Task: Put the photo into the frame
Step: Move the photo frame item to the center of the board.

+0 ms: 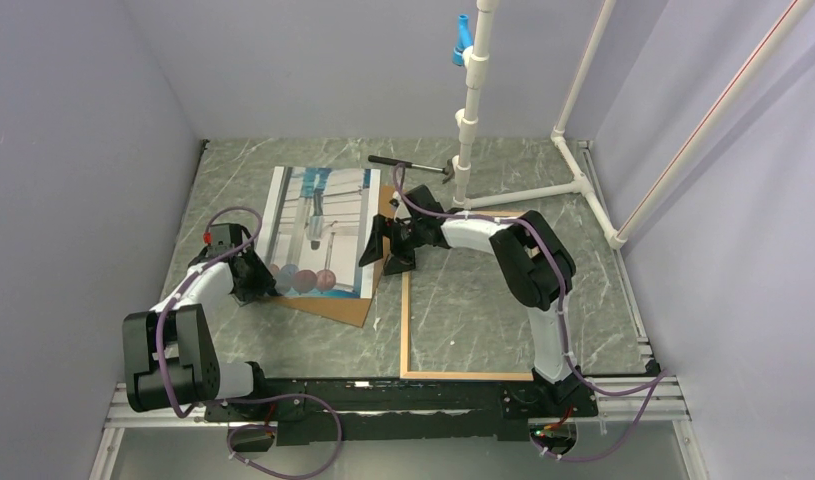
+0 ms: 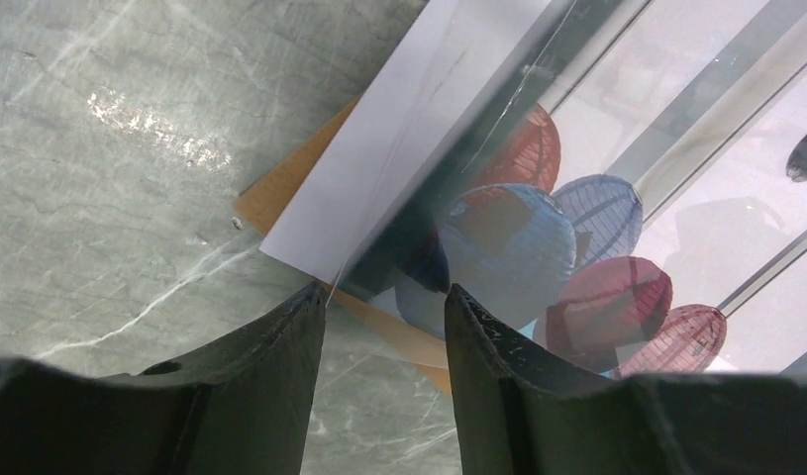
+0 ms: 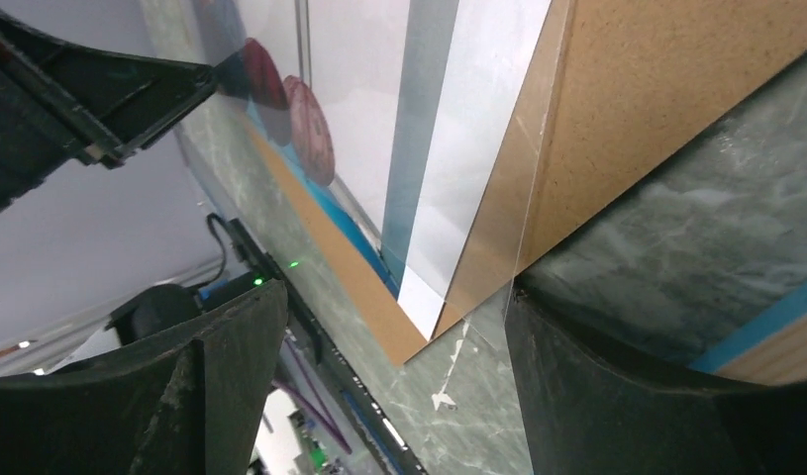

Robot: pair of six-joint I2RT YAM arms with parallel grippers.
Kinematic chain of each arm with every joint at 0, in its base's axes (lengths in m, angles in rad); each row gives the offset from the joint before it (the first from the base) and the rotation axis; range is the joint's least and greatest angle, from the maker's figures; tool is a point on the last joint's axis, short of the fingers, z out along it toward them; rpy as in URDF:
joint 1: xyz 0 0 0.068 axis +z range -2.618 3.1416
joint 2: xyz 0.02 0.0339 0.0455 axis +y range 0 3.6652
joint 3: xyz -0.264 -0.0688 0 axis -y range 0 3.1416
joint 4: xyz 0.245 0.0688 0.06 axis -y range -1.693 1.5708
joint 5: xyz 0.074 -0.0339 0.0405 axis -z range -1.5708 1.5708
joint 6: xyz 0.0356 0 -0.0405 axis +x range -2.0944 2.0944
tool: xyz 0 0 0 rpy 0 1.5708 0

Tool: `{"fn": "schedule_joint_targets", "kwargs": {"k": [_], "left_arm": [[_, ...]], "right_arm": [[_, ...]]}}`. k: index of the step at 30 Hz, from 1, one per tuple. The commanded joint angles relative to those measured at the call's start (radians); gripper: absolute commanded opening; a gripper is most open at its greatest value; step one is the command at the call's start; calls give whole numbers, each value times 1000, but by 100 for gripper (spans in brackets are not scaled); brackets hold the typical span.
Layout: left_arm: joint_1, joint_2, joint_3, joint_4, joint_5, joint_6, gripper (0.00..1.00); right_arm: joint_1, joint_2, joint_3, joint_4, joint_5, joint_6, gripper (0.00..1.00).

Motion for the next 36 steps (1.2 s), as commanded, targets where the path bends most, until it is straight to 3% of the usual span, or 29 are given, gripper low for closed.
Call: {"fn": "schedule_joint_targets", "kwargs": {"k": [1, 15, 21, 28, 36], "left_arm": [[0, 15, -28, 37, 56, 17, 51], [0, 8, -42, 47, 76, 22, 45], [0, 5, -43, 42, 75, 27, 44], [0, -20, -46, 26, 92, 23, 44], [-1, -195, -33, -62, 127, -5, 53]], "right_arm": [[-22, -19, -86, 145, -99, 79, 81], [-53, -91, -187, 397, -194, 219, 65], [-53, -57, -194, 464, -204, 275, 35], [-54, -75, -179, 354, -171, 210, 0], [-52, -251, -218, 199, -88, 114, 0]]}}
